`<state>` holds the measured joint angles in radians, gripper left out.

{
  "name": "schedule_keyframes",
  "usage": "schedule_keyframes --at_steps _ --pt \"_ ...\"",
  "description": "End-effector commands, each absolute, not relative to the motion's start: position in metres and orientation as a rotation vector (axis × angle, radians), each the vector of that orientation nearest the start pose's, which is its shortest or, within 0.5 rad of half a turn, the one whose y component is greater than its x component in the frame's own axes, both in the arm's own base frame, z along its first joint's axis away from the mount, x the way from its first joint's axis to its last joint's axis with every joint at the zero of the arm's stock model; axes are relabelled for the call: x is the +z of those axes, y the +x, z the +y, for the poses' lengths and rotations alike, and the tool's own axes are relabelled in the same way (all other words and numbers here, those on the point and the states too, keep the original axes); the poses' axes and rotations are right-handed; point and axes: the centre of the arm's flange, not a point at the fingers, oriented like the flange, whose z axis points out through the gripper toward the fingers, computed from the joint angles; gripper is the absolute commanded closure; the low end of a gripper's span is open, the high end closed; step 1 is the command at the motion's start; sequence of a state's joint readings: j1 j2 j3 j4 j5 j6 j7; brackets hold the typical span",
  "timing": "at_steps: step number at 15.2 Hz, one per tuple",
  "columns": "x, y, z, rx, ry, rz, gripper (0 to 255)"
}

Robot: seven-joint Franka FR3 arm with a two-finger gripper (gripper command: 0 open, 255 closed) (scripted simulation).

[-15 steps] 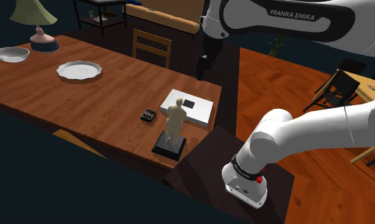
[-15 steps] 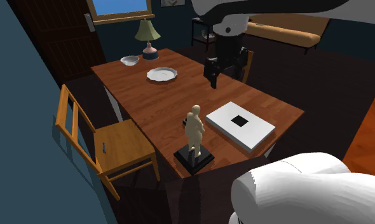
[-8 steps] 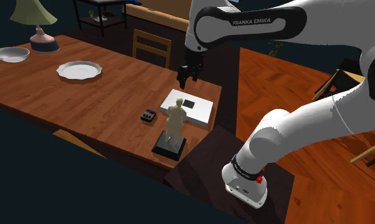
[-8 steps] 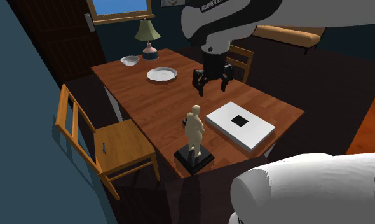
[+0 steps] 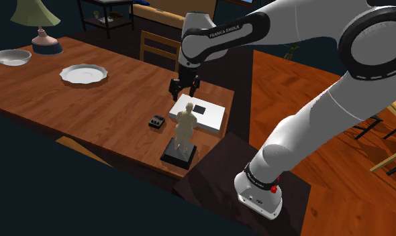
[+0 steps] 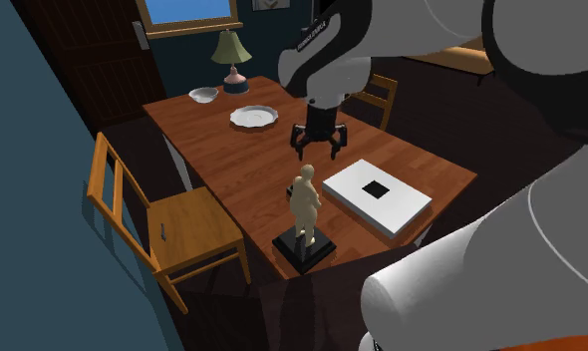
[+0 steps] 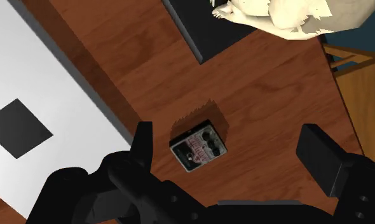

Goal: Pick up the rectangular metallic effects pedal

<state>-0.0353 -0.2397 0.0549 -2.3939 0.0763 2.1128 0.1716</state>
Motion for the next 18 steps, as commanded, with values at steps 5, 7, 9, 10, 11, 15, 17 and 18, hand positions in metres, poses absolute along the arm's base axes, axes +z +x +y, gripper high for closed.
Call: schedule_keyframes --at_steps 5,7,9,10,11,15,17,18 --pt "0.341 0.504 0.007 0.115 -2.978 0.544 0" --pt "0.32 0.52 0.005 0.13 -2.941 0.62 0" --pt "0.298 0.536 0.002 0.144 -2.902 0.696 0" --pt "0.286 0.543 0.0 0.151 -2.881 0.733 0" --pt "0.275 0.551 -0.001 0.158 -2.86 0.77 0" --pt "0.23 0.58 -0.009 0.185 -2.773 0.913 0" --pt "0.207 0.594 -0.013 0.198 -2.726 0.982 0" --pt "0.196 0.6 -0.015 0.205 -2.702 1.016 0"
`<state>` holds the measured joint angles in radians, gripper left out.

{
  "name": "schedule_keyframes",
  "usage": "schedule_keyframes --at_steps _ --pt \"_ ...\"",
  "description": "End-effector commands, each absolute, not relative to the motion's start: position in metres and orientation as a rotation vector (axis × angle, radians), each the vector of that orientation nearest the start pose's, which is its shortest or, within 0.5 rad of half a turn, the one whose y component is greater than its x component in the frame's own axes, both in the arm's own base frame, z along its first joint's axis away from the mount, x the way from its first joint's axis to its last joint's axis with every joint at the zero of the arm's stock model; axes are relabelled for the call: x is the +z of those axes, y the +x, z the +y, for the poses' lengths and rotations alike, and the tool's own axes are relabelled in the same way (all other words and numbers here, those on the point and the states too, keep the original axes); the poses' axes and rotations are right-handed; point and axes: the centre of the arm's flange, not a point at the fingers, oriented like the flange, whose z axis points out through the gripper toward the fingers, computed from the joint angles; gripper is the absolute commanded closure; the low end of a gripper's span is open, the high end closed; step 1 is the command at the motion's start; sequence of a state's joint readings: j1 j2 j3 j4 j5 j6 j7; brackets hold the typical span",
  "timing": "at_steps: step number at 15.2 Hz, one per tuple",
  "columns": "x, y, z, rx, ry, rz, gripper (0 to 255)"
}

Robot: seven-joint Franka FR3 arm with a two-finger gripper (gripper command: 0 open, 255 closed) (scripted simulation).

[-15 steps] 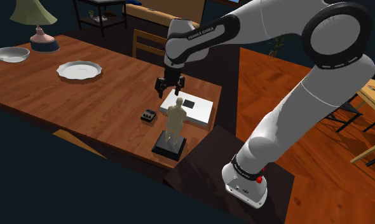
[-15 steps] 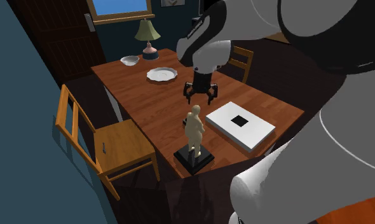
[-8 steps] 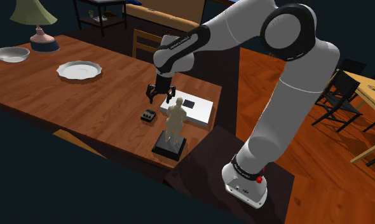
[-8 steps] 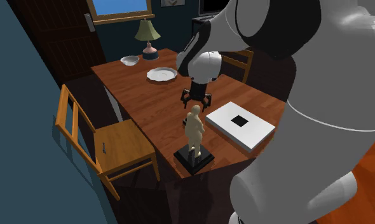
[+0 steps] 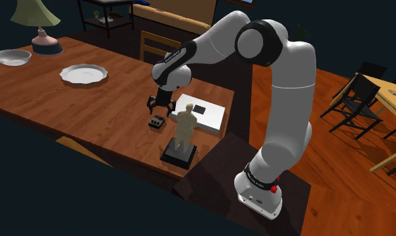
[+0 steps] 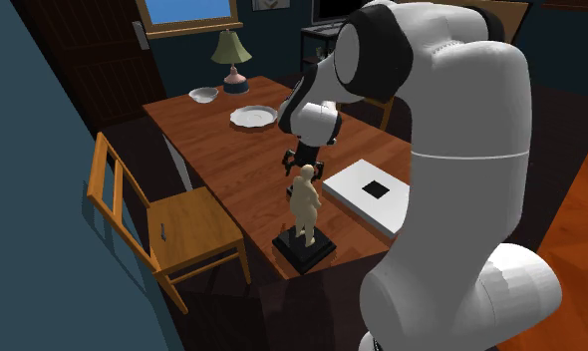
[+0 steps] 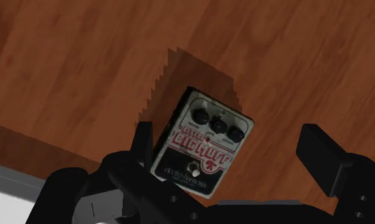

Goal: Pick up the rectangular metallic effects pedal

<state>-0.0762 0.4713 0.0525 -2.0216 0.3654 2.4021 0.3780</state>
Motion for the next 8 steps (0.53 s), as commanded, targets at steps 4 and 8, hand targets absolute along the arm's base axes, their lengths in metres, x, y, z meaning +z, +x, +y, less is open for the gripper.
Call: schedule_keyframes --at_steps 4,8 --pt "0.171 0.608 -0.018 0.212 -2.674 1.055 0" --pt "0.15 0.608 -0.018 0.212 -2.674 1.055 0"
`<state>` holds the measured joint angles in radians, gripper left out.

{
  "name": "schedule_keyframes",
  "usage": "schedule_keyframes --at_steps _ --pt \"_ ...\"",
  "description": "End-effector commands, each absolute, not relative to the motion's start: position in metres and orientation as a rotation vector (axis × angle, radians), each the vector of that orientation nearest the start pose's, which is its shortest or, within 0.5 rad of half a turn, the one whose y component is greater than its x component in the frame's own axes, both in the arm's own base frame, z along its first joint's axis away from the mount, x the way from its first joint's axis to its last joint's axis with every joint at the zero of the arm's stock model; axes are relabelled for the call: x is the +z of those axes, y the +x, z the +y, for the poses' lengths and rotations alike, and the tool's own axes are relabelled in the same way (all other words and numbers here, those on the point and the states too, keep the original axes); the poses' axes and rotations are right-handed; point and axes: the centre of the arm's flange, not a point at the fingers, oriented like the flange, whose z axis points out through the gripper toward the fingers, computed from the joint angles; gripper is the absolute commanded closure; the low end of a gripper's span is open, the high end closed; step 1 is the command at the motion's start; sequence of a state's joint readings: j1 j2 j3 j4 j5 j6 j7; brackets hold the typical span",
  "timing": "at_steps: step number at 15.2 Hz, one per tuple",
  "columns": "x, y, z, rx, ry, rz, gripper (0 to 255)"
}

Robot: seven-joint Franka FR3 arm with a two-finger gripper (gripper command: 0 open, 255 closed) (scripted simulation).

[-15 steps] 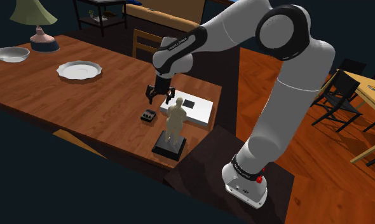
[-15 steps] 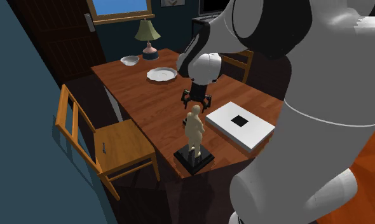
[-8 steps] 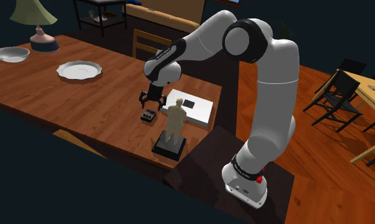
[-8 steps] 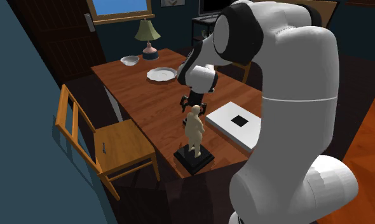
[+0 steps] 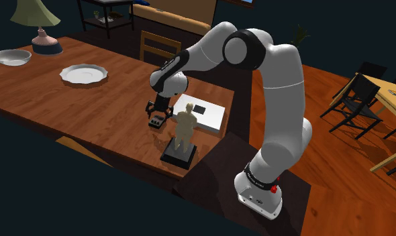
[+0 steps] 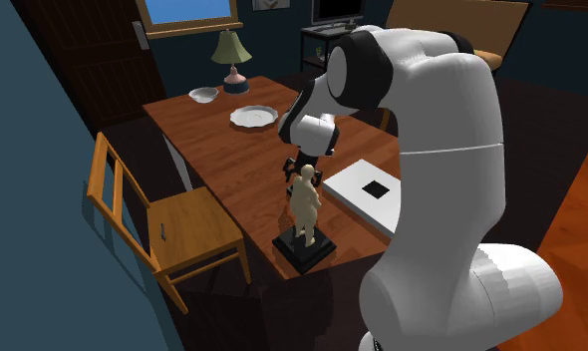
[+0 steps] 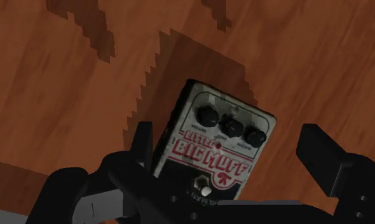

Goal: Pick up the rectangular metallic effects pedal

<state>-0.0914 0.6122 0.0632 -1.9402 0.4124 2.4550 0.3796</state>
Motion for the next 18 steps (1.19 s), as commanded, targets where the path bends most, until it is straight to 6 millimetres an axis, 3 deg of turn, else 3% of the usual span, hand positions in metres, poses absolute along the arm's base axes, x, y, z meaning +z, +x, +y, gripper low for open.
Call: schedule_keyframes --at_steps 1,3,4,13,18 --pt "0.142 0.608 -0.018 0.212 -2.674 1.055 0" --pt "0.142 0.608 -0.018 0.212 -2.674 1.055 0" --pt "0.142 0.608 -0.018 0.212 -2.674 1.055 255" --pt "0.142 0.608 -0.018 0.212 -2.674 1.055 255" --pt "0.168 0.608 -0.018 0.212 -2.674 1.055 255"
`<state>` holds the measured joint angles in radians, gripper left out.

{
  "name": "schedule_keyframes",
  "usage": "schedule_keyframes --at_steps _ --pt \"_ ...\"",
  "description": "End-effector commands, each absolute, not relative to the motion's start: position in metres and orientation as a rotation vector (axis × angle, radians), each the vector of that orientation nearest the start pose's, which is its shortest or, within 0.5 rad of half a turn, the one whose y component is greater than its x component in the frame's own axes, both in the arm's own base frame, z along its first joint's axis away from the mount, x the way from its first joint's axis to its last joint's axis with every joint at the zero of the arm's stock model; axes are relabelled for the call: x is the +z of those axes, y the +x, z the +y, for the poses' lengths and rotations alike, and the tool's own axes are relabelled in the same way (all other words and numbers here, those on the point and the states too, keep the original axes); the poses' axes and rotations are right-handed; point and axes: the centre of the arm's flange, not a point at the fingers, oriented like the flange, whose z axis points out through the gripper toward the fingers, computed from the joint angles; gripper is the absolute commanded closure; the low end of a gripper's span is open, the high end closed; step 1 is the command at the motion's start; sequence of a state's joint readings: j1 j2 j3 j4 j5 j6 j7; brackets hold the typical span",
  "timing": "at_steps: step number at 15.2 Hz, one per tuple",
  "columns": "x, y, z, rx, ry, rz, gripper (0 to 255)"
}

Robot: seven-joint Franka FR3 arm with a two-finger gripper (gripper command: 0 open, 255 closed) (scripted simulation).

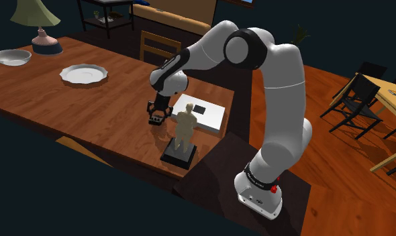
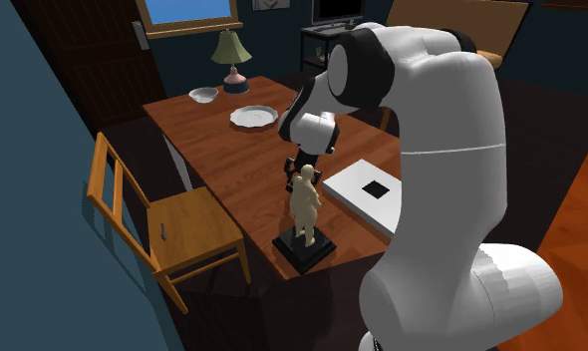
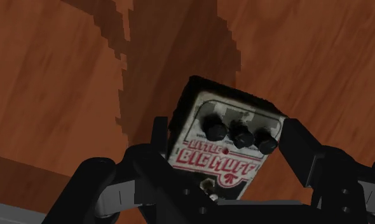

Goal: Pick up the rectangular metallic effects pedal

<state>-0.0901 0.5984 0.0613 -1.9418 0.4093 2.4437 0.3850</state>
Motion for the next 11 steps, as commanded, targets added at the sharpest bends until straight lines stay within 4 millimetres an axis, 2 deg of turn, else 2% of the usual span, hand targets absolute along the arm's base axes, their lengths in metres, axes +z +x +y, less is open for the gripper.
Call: schedule_keyframes --at_steps 1,10,11 --pt "0.174 0.608 -0.018 0.212 -2.674 1.055 255" --pt "0.221 0.608 -0.018 0.212 -2.674 1.055 255" --pt "0.222 0.608 -0.018 0.212 -2.674 1.055 255"
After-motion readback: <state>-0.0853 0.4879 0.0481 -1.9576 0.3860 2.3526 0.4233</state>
